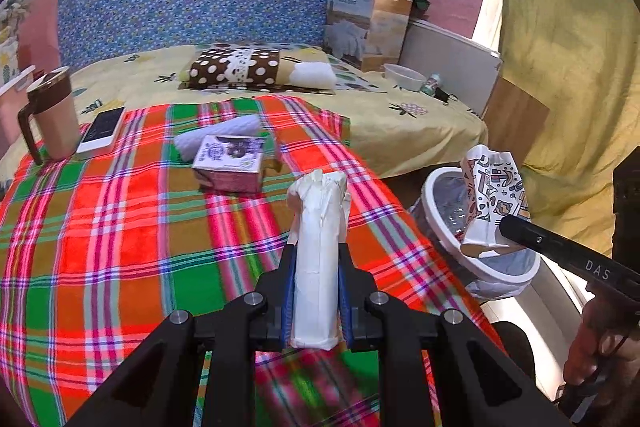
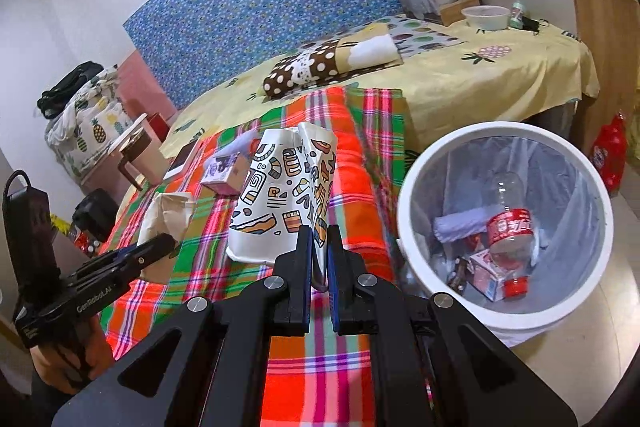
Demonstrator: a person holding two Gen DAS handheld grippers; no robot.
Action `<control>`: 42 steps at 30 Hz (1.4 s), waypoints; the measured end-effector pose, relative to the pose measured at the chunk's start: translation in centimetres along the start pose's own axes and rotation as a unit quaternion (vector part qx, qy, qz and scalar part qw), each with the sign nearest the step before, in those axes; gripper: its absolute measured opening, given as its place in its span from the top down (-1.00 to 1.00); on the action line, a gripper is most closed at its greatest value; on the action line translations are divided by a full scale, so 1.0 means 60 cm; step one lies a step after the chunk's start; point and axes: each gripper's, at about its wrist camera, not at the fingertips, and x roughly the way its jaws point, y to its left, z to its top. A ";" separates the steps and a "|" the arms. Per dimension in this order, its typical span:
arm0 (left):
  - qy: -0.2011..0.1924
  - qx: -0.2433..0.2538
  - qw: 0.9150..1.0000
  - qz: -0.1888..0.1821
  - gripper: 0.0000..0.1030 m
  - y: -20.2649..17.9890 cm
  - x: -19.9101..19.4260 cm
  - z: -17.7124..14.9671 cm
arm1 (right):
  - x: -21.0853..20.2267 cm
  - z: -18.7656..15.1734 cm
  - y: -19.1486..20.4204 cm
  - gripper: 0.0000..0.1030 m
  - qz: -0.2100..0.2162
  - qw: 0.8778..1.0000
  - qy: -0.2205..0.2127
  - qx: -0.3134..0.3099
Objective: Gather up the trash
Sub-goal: 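Carry the tissue and paper wrapper over the white bin, then open both tools to drop the tissue and wrapper into the bin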
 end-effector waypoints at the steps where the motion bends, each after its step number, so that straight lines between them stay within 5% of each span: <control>1: 0.000 0.002 1.000 -0.002 0.64 -0.005 0.002 0.001 | -0.002 0.000 -0.004 0.83 -0.003 1.000 -0.002 0.003; 27: 0.026 0.074 0.993 -0.084 0.64 -0.175 0.104 0.037 | -0.065 -0.009 -0.140 0.83 -0.088 0.992 -0.028 0.081; 42: 0.060 0.114 0.983 -0.131 0.63 -0.271 0.179 0.032 | -0.064 -0.015 -0.189 0.83 -0.133 0.986 -0.008 0.097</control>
